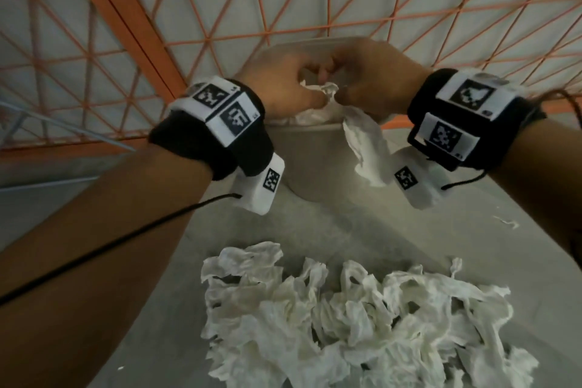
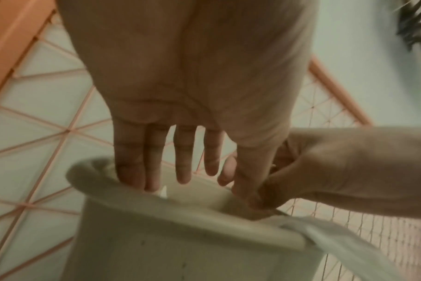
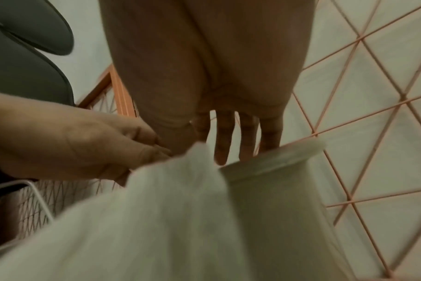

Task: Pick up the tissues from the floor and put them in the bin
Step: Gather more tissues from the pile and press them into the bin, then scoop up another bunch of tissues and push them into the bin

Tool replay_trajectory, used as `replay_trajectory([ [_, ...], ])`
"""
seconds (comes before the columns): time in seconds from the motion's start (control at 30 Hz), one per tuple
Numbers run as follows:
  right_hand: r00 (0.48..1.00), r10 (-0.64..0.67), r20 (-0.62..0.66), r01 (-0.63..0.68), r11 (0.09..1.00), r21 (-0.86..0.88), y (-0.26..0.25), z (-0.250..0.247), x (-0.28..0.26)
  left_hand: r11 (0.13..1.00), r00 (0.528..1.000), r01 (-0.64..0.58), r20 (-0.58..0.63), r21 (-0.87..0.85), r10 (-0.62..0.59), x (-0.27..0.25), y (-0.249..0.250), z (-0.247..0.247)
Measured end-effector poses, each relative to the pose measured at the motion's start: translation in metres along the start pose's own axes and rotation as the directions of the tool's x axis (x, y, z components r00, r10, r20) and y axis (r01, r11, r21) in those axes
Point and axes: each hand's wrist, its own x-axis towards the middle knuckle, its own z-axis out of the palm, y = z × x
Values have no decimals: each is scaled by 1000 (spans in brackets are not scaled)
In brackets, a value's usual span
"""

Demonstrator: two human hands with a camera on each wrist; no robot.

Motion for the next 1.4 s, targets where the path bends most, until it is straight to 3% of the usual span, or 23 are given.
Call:
replay_trajectory([
  [0.07, 992, -8, -127, 11, 1000, 26, 6, -2, -15, 991, 973, -66, -229, -119, 38, -18, -4, -3],
  [0.13, 979, 11, -203, 6, 997, 83, 13, -4, -32, 963, 933, -179, -345, -200, 101, -38, -6, 4],
  [0.2, 964, 54, -260, -18, 990, 142, 23, -1, -45, 953, 921, -281, -309, -110, 236, -55, -2, 21],
  [0.27, 939, 147, -310, -60, 960, 273, 35, 4, -51, 937, 918, -346, -190, 37, 347, -64, 5, 41],
  [0.37, 895, 281, -347, -76, 862, 502, 50, 10, -60, 908, 909, -379, -112, 181, 401, -57, 11, 58],
  [0.43, 874, 347, -339, -86, 799, 596, 60, 17, -72, 915, 897, -392, -181, 96, 403, -46, 14, 55],
  [0.5, 870, 417, -264, -153, 736, 659, 72, 31, -90, 925, 907, -351, -298, -147, 297, -35, 17, 45],
  [0.53, 871, 444, -211, -212, 726, 654, 79, 41, -100, 914, 908, -322, -353, -248, 224, -30, 18, 38],
  [0.6, 883, 464, -71, -365, 774, 516, 94, 65, -125, 920, 893, -269, -432, -286, 127, -20, 19, 26],
  [0.7, 851, 464, 247, -506, 850, 146, 105, 103, -169, 980, 872, -176, -475, -90, 113, -6, 22, 17],
  [0.77, 781, 484, 394, -537, 843, 30, 104, 123, -197, 996, 930, -79, -355, 51, 92, 3, 22, 19],
  [0.83, 724, 490, 486, -562, 827, 2, 100, 138, -220, 985, 995, 21, -100, 169, -4, 9, 24, 26],
  [0.9, 691, 496, 525, -576, 817, -15, 96, 151, -237, 972, 998, 64, 10, 226, -68, 7, 25, 28],
  [0.93, 686, 500, 529, -570, 821, -36, 93, 156, -243, 972, 998, 59, -9, 228, -59, 2, 26, 28],
  [1.0, 698, 500, 513, -538, 838, -84, 87, 165, -251, 985, 986, -15, -161, 173, 44, -17, 23, 22],
  [1.1, 732, 504, 458, -507, 852, -127, 82, 171, -253, 974, 871, -222, -440, 47, 219, -63, 15, 17],
  [1.17, 753, 492, 437, -477, 866, -152, 79, 172, -251, 961, 773, -273, -604, -41, 194, -97, -4, 28],
  [1.2, 763, 483, 430, -462, 873, -160, 78, 171, -247, 973, 766, -220, -630, -73, 126, -113, -17, 39],
  [1.23, 769, 473, 430, -449, 879, -162, 76, 172, -245, 984, 800, -134, -598, -114, 40, -129, -33, 54],
  [1.27, 775, 465, 428, -444, 883, -154, 74, 172, -241, 988, 863, -19, -502, -152, -60, -143, -48, 72],
  [1.3, 781, 456, 426, -441, 886, -141, 72, 174, -238, 977, 921, 139, -340, -163, -188, -155, -65, 91],
  [1.33, 783, 455, 425, -446, 886, -127, 71, 176, -235, 941, 932, 312, -150, -130, -329, -166, -81, 111],
  [1.4, 775, 466, 427, -469, 877, -106, 67, 179, -229, 832, 819, 554, 189, -19, -541, -183, -107, 146],
])
